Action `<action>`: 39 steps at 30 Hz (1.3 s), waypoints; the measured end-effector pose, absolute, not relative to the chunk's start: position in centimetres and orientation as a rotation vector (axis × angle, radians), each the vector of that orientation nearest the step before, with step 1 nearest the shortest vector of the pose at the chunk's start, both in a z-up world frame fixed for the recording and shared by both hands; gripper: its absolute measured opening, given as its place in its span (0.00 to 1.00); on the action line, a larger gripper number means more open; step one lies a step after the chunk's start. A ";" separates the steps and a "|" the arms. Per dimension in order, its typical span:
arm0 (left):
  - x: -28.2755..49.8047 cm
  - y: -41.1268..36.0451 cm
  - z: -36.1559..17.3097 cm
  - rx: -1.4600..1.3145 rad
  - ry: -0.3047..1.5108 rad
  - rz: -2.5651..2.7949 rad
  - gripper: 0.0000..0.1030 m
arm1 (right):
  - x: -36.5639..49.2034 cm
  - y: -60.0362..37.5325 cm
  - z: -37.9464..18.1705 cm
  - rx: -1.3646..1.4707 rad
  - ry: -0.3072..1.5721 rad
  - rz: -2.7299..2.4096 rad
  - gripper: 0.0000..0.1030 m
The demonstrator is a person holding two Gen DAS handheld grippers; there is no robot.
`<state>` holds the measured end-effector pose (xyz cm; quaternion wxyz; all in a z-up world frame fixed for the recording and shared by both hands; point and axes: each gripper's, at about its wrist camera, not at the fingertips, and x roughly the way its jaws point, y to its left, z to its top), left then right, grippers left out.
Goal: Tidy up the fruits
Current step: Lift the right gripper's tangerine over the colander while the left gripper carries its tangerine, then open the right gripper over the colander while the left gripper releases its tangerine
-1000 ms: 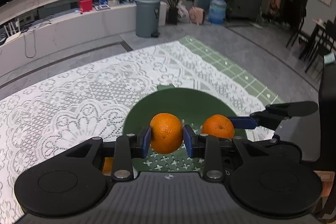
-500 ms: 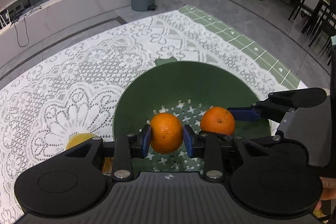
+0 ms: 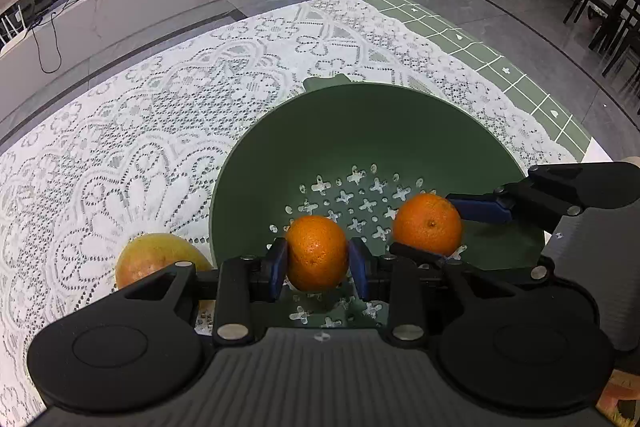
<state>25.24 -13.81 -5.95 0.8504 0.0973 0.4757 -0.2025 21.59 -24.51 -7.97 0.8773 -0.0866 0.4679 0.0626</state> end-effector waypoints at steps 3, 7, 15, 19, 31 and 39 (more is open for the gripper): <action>25.2 -13.8 -6.0 0.203 1.006 -0.422 0.36 | 21.4 -24.5 -7.9 -0.178 0.969 0.133 0.43; 25.0 -13.7 -5.8 0.189 0.994 -0.418 0.36 | 20.9 -24.6 -7.5 -0.177 0.936 0.136 0.46; 23.8 -13.5 -4.5 0.196 0.951 -0.400 0.36 | 19.8 -24.9 -6.7 -0.167 0.870 0.114 0.49; 22.8 -12.9 -3.2 0.170 0.912 -0.378 0.38 | 18.9 -25.1 -5.8 -0.151 0.796 0.090 0.58; 17.9 -10.2 1.2 0.105 0.762 -0.265 0.40 | 15.0 -24.3 -3.1 -0.022 0.619 0.054 0.66; 14.3 -7.0 2.9 0.117 0.688 -0.161 0.40 | 12.4 -22.4 -2.5 0.021 0.577 0.099 0.67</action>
